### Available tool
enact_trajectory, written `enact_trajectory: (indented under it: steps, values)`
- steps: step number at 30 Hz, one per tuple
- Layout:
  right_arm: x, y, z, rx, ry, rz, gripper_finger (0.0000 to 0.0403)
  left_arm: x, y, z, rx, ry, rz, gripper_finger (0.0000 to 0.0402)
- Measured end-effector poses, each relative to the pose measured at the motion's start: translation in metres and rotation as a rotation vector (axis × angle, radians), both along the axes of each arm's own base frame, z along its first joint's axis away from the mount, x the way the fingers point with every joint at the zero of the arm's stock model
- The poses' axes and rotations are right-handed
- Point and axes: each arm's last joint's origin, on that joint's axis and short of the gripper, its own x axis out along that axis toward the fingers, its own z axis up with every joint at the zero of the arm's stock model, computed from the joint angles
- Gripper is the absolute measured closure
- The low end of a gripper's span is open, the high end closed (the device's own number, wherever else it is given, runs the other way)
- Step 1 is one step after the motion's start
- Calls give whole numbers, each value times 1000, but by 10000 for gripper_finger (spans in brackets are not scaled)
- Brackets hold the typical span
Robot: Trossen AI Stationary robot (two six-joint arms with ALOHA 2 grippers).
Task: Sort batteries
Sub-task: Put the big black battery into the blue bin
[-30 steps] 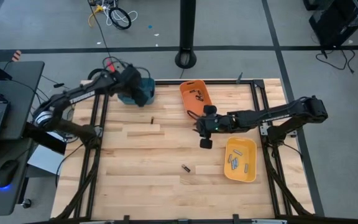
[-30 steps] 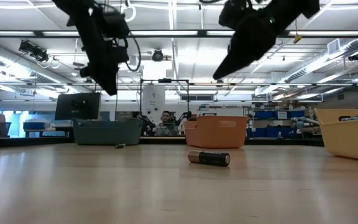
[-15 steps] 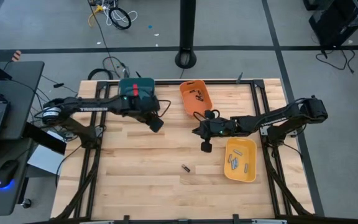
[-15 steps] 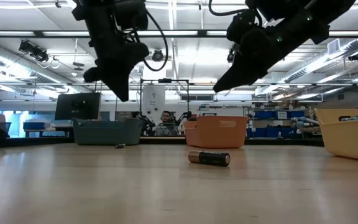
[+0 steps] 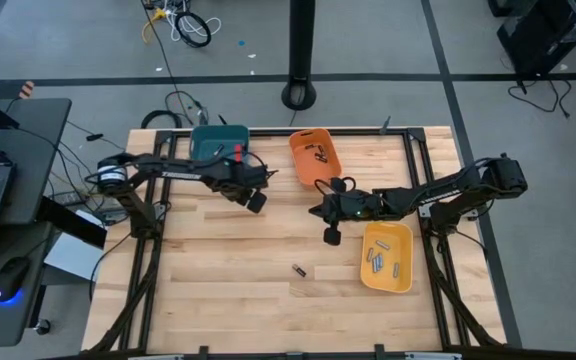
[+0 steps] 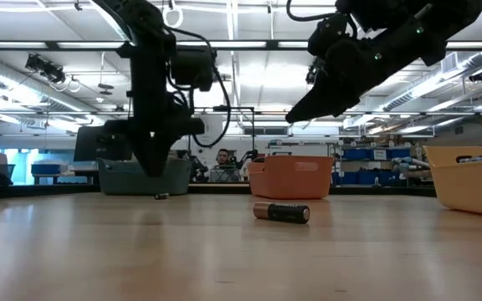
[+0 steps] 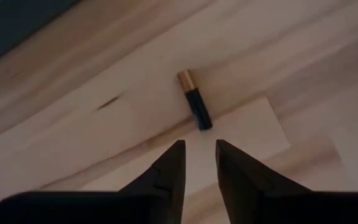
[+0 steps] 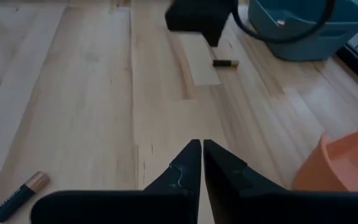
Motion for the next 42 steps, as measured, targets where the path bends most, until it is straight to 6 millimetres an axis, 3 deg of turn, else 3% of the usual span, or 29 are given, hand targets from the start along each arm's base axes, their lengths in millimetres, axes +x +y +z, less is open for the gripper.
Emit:
enact_trajectory:
  steps: [13,22,35,42]
  values:
    - [0,0,0,-5,1,2,386,8,16,-13,24,-27,20,290]
    - [0,0,0,0,1,-2,378,10,17,-15,26,-35,1,290]
    - [0,0,0,0,1,-3,380,19,20,-39,13,6,-12,260]
    - [0,0,0,0,1,-3,384,20,20,-42,27,46,-124,256]
